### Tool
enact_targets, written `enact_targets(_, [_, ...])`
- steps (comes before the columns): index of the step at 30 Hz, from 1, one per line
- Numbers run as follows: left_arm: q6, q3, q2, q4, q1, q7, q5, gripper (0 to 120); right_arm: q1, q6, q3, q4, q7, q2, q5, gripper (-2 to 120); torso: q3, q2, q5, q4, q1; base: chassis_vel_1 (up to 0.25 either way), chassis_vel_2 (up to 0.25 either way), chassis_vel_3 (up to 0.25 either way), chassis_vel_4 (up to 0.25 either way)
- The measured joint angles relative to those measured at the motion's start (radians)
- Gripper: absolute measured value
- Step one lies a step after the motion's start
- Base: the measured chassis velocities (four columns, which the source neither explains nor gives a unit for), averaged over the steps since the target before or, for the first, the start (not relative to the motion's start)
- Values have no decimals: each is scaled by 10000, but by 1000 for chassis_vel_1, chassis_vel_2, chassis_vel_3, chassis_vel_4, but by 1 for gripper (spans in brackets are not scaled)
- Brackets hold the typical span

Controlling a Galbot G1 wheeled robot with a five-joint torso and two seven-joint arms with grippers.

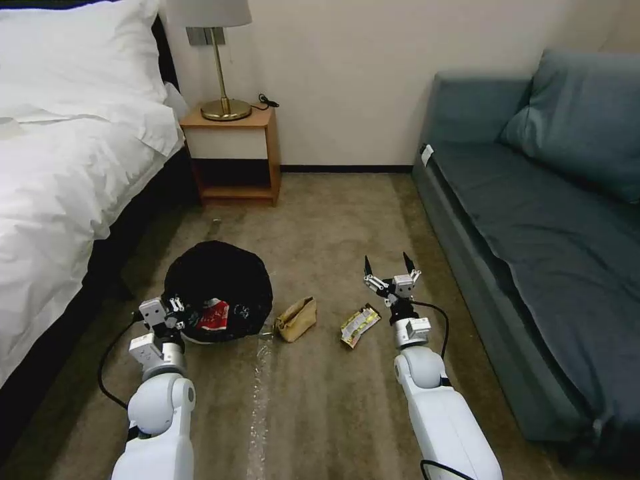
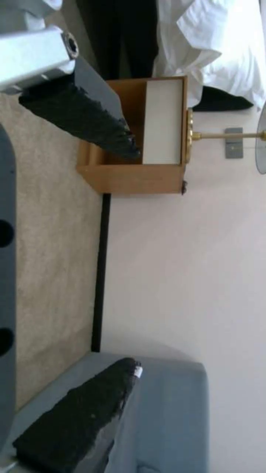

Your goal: Pick up the trash bin, then pick up the garbage on the floor and place it into the trash bin.

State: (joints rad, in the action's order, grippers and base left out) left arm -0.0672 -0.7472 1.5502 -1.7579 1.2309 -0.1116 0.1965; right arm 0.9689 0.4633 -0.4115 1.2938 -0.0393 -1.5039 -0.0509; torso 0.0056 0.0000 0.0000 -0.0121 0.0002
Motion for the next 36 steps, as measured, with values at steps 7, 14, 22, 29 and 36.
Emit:
enact_targets(7, [-18,-24,-52,-6,-42,-1,16,4,-28,9,19,-82,2,1,29,100,0,0,0,0,0,-31,36,27,-30])
enact_targets(14, [-36,3,-46,14,-86,-5,11,4,-108,55,59,-198,29,-13,70,100,0,0,0,0,0,-27,27,30,-29])
enact_targets(22, [-45,0,-45,51,-108,-12,6,4,-142,55,66,-199,51,-4,57,100,0,0,0,0,0,0,0,0,0])
enact_targets(29, [-45,-5,-32,29,-104,-15,6,4,-137,55,38,-199,24,-18,72,100,-1,0,-1,0,0,-7,7,6,-7])
enact_targets(36, [-45,-22,-24,-6,-67,-18,6,4,-114,55,25,-199,4,-41,94,100,0,0,0,-1,0,-45,50,56,-54])
